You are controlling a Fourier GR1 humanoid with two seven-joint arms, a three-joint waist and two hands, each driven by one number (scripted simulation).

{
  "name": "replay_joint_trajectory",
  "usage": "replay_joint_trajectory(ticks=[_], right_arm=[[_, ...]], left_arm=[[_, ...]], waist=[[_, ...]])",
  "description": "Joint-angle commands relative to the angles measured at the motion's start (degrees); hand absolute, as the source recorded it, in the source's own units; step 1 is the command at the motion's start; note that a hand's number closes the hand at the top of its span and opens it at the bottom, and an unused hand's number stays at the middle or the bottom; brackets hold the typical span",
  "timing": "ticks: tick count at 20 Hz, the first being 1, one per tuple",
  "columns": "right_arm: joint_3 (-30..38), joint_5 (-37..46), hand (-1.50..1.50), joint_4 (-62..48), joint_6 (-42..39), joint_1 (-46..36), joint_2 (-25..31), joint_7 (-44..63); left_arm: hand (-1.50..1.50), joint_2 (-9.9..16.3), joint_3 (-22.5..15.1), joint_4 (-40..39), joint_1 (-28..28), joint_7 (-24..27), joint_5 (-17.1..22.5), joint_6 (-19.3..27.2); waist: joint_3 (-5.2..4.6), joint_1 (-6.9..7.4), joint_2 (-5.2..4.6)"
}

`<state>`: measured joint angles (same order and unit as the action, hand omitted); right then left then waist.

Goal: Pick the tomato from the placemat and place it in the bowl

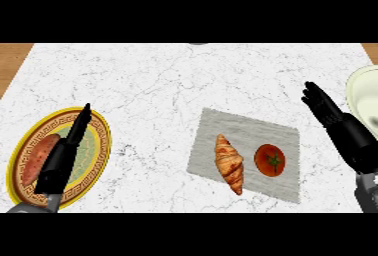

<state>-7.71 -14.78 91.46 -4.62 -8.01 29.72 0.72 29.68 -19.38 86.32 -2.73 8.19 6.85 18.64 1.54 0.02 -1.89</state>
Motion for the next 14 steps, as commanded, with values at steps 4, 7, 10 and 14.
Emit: replay_joint_trajectory(ticks=[4,7,10,14], right_arm=[[1.2,7.4,1.50,4.9,4.5,5.4,-1.9,-14.4],[8.9,19.8,1.50,1.0,13.5,7.8,9.0,-9.4],[8.7,12.1,-1.50,5.3,22.5,15.4,-9.8,-20.9],[-1.8,22.6,-1.50,10.0,19.5,23.4,-9.4,-35.9]], left_arm=[[0.00,-7.1,-0.9,1.2,-2.1,-4.1,9.0,-6.0],[0.00,-9.6,-0.7,1.9,-0.5,-5.8,12.7,-5.9],[0.00,-10.0,0.3,4.5,-2.4,-9.8,18.0,-9.7],[0.00,-11.9,0.7,1.4,-6.8,-10.9,17.8,-9.8]], waist=[[-1.52,-2.07,2.04],[-2.48,-6.85,2.11],[-1.39,-3.50,2.30],[-1.51,-2.01,2.00]])
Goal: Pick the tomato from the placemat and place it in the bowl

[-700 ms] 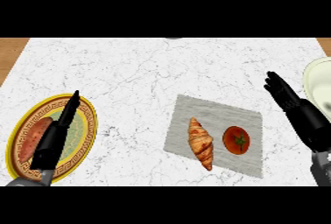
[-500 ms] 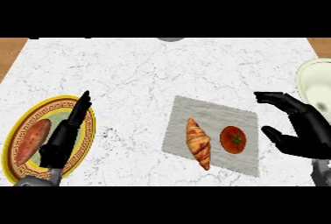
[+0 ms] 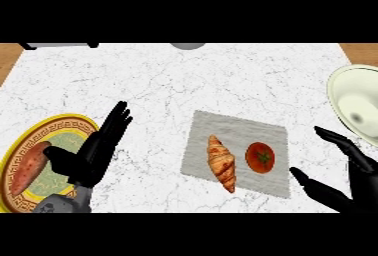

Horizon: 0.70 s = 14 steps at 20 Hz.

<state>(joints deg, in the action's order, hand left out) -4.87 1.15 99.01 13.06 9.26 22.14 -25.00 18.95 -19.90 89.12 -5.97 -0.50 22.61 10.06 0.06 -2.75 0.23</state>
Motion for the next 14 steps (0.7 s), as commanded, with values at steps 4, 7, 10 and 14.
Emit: replay_joint_trajectory(ticks=[4,7,10,14], right_arm=[[-5.5,20.0,-1.50,9.8,7.6,12.3,4.7,-0.4],[-5.0,30.3,-1.50,14.2,11.2,14.9,6.4,11.8],[-6.4,37.4,-1.50,20.4,8.0,17.5,7.0,25.3],[-10.3,43.1,-1.50,30.8,-3.1,19.0,9.0,40.8]], left_arm=[[0.00,-0.8,1.1,-1.6,-1.1,-1.3,2.2,-2.5],[0.00,-1.5,0.8,-0.8,-2.0,-2.4,1.6,-1.2],[0.00,-0.8,1.5,-1.4,-2.7,-2.8,2.8,-3.4],[0.00,-3.4,-0.7,-0.9,-2.5,-1.8,0.0,-1.0]], waist=[[-0.25,1.12,-0.04],[-0.40,1.03,-0.07],[-0.44,1.49,-0.26],[-0.43,2.14,-0.29]])
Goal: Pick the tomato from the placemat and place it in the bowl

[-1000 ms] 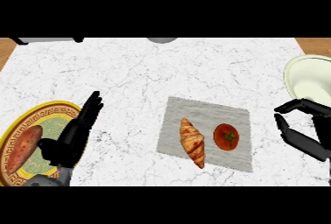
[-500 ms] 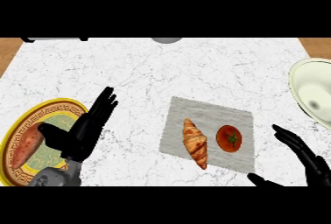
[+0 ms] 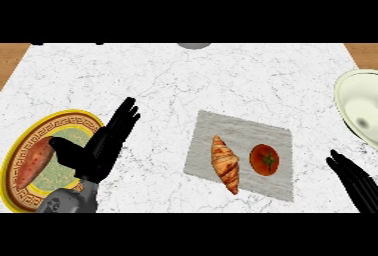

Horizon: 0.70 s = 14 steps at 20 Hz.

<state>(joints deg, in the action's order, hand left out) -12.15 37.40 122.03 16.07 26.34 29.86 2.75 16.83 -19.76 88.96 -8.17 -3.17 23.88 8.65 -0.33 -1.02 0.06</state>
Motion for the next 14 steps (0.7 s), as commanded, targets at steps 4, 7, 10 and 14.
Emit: replay_joint_trajectory(ticks=[4,7,10,14], right_arm=[[-9.9,11.5,-1.50,7.3,-15.1,-6.7,-3.0,26.9],[-11.6,11.6,-1.50,6.1,-22.2,-12.6,-5.7,36.0],[-11.3,10.9,-1.50,5.0,-28.3,-18.8,-8.1,43.9],[-12.7,11.4,-1.50,3.0,-33.2,-22.8,-12.7,49.8]], left_arm=[[0.00,0.5,2.5,-2.9,-4.5,-1.5,0.7,-2.4],[0.00,-0.1,1.2,1.4,-2.1,-3.5,1.0,-2.2],[0.00,-0.3,0.8,2.0,-0.4,-2.9,-1.1,-1.4],[0.00,-1.7,3.0,-0.5,-0.4,-1.0,-1.3,-3.0]], waist=[[0.11,1.61,-0.45],[0.21,2.22,-0.25],[0.26,1.92,-0.12],[0.29,1.35,-0.07]])
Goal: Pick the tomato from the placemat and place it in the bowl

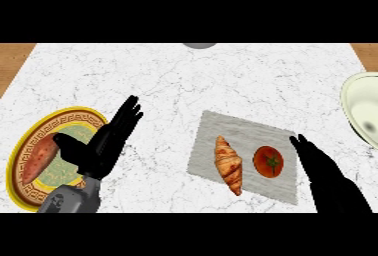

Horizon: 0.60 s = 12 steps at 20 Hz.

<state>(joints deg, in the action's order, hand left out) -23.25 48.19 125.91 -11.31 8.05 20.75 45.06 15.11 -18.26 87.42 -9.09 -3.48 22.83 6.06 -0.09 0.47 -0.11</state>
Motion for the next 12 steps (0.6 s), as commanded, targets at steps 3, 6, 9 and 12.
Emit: replay_joint_trajectory(ticks=[3,6,9,12], right_arm=[[-0.7,0.9,-1.50,-6.1,-8.1,-7.7,-4.9,8.0],[2.3,-0.9,-1.50,-10.1,-8.3,-7.9,-5.3,5.1],[0.8,1.2,-1.50,-13.3,-6.6,-6.2,-6.2,2.3],[2.2,1.8,-1.50,-10.7,-8.7,-4.5,-5.2,0.2]], left_arm=[[0.00,-1.4,-0.3,0.6,2.3,0.8,-3.2,-0.3],[0.00,0.8,3.0,3.5,3.5,-2.0,-1.0,-3.4],[0.00,-3.4,1.9,-0.1,-0.2,-1.9,-4.6,-1.8],[0.00,-4.6,3.5,-0.1,2.2,-0.2,-5.6,-4.1]], waist=[[0.07,-0.11,0.07],[0.09,-0.23,0.11],[0.10,-0.51,0.08],[0.09,-0.56,0.13]])
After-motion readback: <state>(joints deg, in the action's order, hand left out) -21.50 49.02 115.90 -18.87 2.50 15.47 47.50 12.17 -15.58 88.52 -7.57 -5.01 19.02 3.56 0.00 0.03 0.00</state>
